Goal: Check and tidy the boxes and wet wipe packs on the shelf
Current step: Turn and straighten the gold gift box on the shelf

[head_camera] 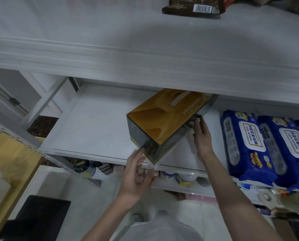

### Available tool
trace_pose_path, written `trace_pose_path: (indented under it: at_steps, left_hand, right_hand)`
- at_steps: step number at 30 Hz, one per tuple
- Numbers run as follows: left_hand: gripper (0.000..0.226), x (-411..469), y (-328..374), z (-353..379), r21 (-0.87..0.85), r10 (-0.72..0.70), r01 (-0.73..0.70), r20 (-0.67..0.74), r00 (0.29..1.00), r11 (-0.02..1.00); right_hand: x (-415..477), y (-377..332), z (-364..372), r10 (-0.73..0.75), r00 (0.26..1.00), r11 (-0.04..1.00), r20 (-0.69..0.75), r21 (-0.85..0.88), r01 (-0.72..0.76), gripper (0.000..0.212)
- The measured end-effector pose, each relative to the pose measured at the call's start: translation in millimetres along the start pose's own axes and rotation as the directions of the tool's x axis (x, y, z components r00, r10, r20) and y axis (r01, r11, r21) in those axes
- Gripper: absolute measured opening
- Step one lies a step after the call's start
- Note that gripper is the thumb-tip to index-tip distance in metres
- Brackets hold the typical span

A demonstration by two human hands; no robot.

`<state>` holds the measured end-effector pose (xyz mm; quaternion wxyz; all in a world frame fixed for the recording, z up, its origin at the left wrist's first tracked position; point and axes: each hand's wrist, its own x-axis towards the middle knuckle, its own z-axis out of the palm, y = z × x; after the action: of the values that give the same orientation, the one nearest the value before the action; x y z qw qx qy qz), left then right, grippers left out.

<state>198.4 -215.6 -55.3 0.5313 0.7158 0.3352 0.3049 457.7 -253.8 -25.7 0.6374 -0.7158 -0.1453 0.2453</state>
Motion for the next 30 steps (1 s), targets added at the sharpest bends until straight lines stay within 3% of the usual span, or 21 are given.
trace_pose_path:
  at_steps: [2, 4, 6, 8, 10, 12, 14, 19, 24, 27, 30]
  left_hand:
    - [0.065, 11.6, -1.6, -13.5, -0.021, -0.062, 0.061, -0.066, 0.996, 0.998]
    - [0.084, 30.8, -5.9, -28.0, -0.041, -0.121, 0.118, -0.072, 0.99, 0.992]
    - [0.106, 51.7, -7.6, -39.1, -0.019, -0.154, 0.154, 0.018, 0.988, 0.988]
    - [0.116, 70.9, -5.0, -45.3, 0.004, -0.164, 0.165, 0.129, 0.978, 0.986]
    - [0.111, 85.8, -5.0, -47.5, 0.019, -0.16, 0.16, 0.214, 0.964, 0.987]
    - [0.093, 91.9, -6.4, -46.7, 0.045, -0.158, 0.151, 0.245, 0.956, 0.987]
    - [0.08, 88.0, -6.6, -43.0, 0.051, -0.198, 0.192, 0.215, 0.956, 0.98]
    - [0.061, 39.7, 2.5, -5.9, -0.042, -0.213, 0.217, 0.09, 0.973, 0.975]
    - [0.053, -3.4, -4.0, 25.2, -0.038, -0.212, 0.218, 0.123, 0.969, 0.975]
    - [0.063, -2.9, -7.7, 22.4, -0.027, -0.251, 0.26, 0.187, 0.95, 0.965]
    - [0.094, 6.1, -5.1, 19.6, 0.006, -0.235, 0.246, 0.307, 0.922, 0.969]
  right_hand:
    - [-10.2, -1.8, 2.2, -0.001, 1.0, 0.999, -0.006, -0.039, 0.001, 0.046]
    - [-34.9, 12.4, 7.3, 0.02, 1.0, 0.997, 0.003, -0.074, -0.019, 0.045]
    - [-69.9, 31.7, 12.8, 0.03, 0.998, 0.994, 0.062, -0.111, -0.023, 0.051]
    - [-100.6, 48.3, 22.3, 0.003, 0.977, 0.983, 0.212, -0.181, 0.036, 0.068]
    - [-117.0, 60.2, 36.1, -0.037, 0.934, 0.964, 0.355, -0.234, 0.127, 0.101]
    - [-118.6, 61.1, 49.9, -0.035, 0.939, 0.954, 0.342, -0.268, 0.133, 0.126]
    - [-114.9, 57.3, 55.0, -0.001, 0.954, 0.96, 0.299, -0.266, 0.085, 0.13]
    - [-115.0, 60.4, 11.3, -0.038, 0.949, 0.986, 0.313, -0.14, 0.086, 0.08]
    - [-120.1, 67.3, -59.7, 0.053, 0.949, 0.976, 0.312, -0.215, 0.016, 0.027]
    - [-126.6, 64.7, -72.2, 0.106, 0.938, 0.945, 0.329, -0.326, 0.007, 0.036]
    - [-133.2, 66.3, -66.5, 0.122, 0.941, 0.931, 0.316, -0.365, 0.002, 0.05]
